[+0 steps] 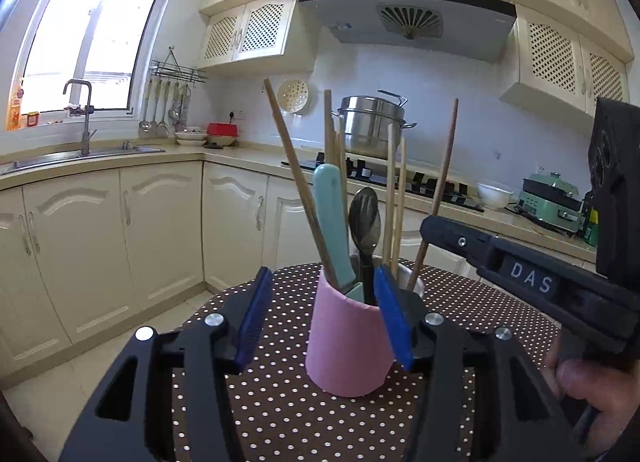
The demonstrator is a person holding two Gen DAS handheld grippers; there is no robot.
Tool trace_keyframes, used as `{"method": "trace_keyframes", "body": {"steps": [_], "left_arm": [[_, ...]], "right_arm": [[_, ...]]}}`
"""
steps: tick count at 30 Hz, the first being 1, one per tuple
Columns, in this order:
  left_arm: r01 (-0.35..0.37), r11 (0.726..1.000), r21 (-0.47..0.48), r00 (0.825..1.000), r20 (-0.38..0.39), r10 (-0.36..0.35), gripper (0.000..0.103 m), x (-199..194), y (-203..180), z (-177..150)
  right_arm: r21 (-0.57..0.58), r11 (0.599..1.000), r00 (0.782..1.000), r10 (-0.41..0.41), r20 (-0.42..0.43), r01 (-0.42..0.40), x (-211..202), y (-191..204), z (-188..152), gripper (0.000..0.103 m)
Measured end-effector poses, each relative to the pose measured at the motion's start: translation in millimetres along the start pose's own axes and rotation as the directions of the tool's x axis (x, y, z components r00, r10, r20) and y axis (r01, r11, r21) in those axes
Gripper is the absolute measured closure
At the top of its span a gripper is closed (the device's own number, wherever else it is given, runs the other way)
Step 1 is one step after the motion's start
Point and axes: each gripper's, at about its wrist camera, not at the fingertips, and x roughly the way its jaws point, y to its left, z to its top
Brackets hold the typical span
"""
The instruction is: Organize utensils
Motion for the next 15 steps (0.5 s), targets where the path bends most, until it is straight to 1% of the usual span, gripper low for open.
{"method": "trace_keyframes", "body": {"steps": [3,6,15], "left_arm": [[-0.078,0.997,0.018,0.997,-0.021,0.078,0.050,-0.3,1.1,1.9],[-0.117,0.993,0.020,0.992,-0.041,0.117,0.050,0.5,3.2,4.0],[-0.143,0.990,0.003,0.987,-0.076,0.143,0.050,-2.6,9.2,9.6]], "right_arm": [[-0.005,1.000,1.000,-0.007,-0.012,0.007,2.1,0.3,-4.7,0.097],[-0.003,1.000,1.000,-0.005,-0.014,0.005,0.0,1.1,-6.7,0.097],[-0.004,1.000,1.000,-0.004,-0.011,0.004,-6.4,4.7,-7.1,0.095]]}}
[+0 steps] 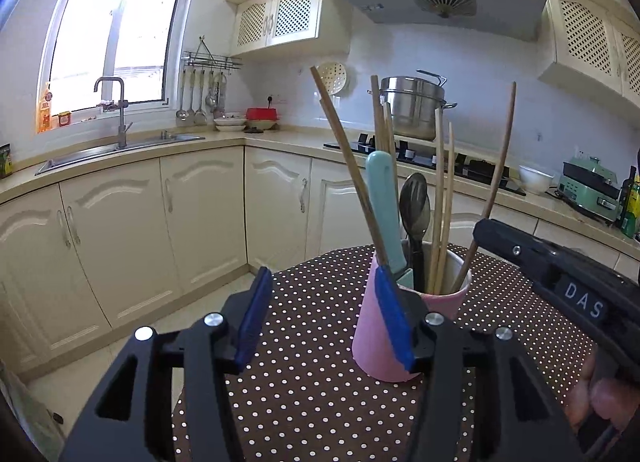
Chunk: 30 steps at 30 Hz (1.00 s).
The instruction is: Organize utensils
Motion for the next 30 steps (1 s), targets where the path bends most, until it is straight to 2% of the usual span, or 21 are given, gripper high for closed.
{"method": "trace_keyframes", "body": {"steps": [2,4,5,6,8,11,19,30], "left_arm": [[-0.001,1.000,-0.005,1.000,-0.003,0.001,0.050,-2,1,1],[0.002,1.000,-0.011,1.000,0.002,-0.002,0.049,-5,4,2],[0.002,1.000,-0.011,1.000,0.004,-0.002,0.048,-8,4,3],[0.003,1.000,-0.010,1.000,0.007,-0.003,0.043,-10,4,3],[0.003,1.000,-0.006,1.000,0.020,-0.003,0.040,-16,3,5],[0.005,1.000,0.002,0.999,0.037,-0.005,0.039,-25,1,7],[0.008,1.000,0.003,0.997,0.072,-0.008,0.036,-52,-2,17],[-0.009,0.999,0.047,0.986,0.168,0.001,0.032,-127,-14,35]], "right_arm": [[0.003,1.000,1.000,-0.001,0.003,0.001,-2,0,0,0.090],[0.007,1.000,1.000,-0.003,0.008,0.003,-6,0,-1,0.075],[0.009,1.000,1.000,-0.003,0.014,0.002,-8,0,-1,0.064],[0.012,1.000,1.000,-0.001,0.020,0.001,-11,0,-1,0.057],[0.015,1.000,1.000,0.000,0.030,-0.001,-16,0,-1,0.057],[0.016,1.000,0.999,0.002,0.040,-0.002,-23,1,1,0.050],[0.036,0.999,0.997,-0.012,0.071,0.010,-57,2,4,0.045],[0.031,0.998,0.993,-0.053,0.107,0.050,-122,21,11,0.033]]}}
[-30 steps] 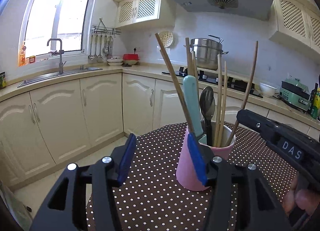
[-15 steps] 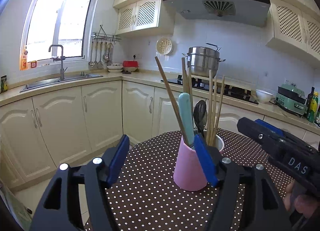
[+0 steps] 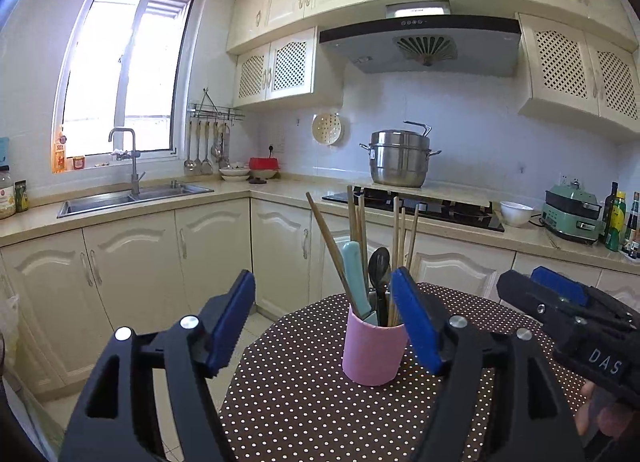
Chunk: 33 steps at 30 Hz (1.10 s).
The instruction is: Organize utensils
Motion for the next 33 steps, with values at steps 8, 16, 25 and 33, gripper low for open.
{"method": "trace_keyframes", "body": {"steps": [8,16,25,33], "left_arm": [[-0.025,0.998,0.051,0.996,0.093,0.020,0.023,-64,-10,19],[-0.028,0.999,0.046,0.989,0.149,0.021,0.016,-121,-9,33],[-0.016,1.000,0.026,0.981,0.193,0.010,0.014,-161,-11,44],[-0.012,1.000,0.017,0.976,0.216,0.008,0.014,-177,-11,48]], "right_arm": [[-0.087,0.996,0.998,-0.027,0.057,0.032,-58,33,11,0.024],[-0.143,0.988,0.990,-0.043,0.136,0.062,-110,60,22,0.017],[-0.163,0.983,0.981,-0.053,0.186,0.084,-145,74,29,0.014],[-0.166,0.982,0.978,-0.053,0.203,0.088,-161,80,32,0.014]]}}
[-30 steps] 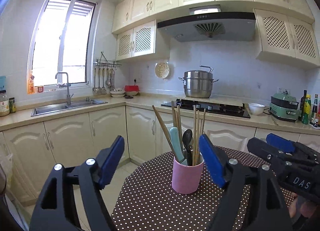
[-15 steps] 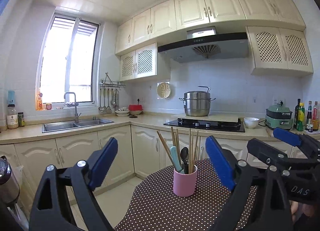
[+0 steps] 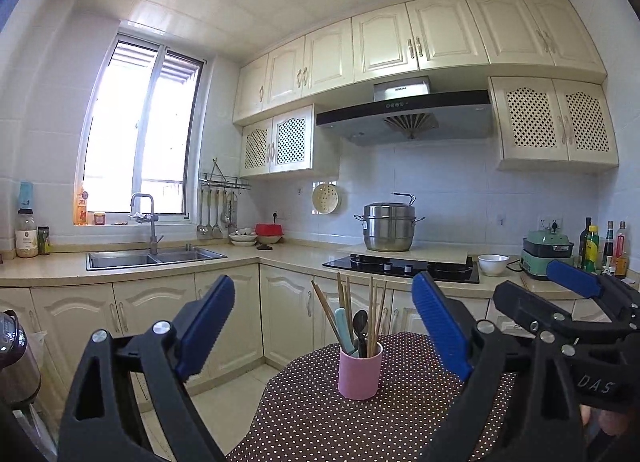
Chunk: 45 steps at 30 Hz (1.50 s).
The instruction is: Organize utensils
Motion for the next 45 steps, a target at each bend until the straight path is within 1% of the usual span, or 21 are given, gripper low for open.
{"method": "trace_keyframes", "body": {"steps": [7,15,28,45], "left_arm": [[0.019,1.000,-0.011,1.000,-0.002,-0.019,0.014,-1.9,2.0,1.4],[0.026,1.000,-0.015,1.000,0.011,-0.025,0.014,-2.6,3.7,1.1],[0.023,1.000,-0.009,1.000,0.016,-0.023,0.014,-4.2,3.2,0.2],[0.023,1.000,-0.005,1.000,-0.004,-0.023,0.014,-1.0,1.6,0.0]], "right_arm": [[-0.010,1.000,1.000,-0.003,0.004,0.003,-2.9,1.2,0.3,0.013],[-0.011,1.000,1.000,0.001,0.004,-0.001,-4.8,1.4,2.7,0.013],[-0.009,1.000,1.000,0.007,0.002,-0.007,-5.4,1.0,2.3,0.013],[0.001,1.000,1.000,0.011,-0.011,-0.011,-4.3,4.1,-1.8,0.013]]}}
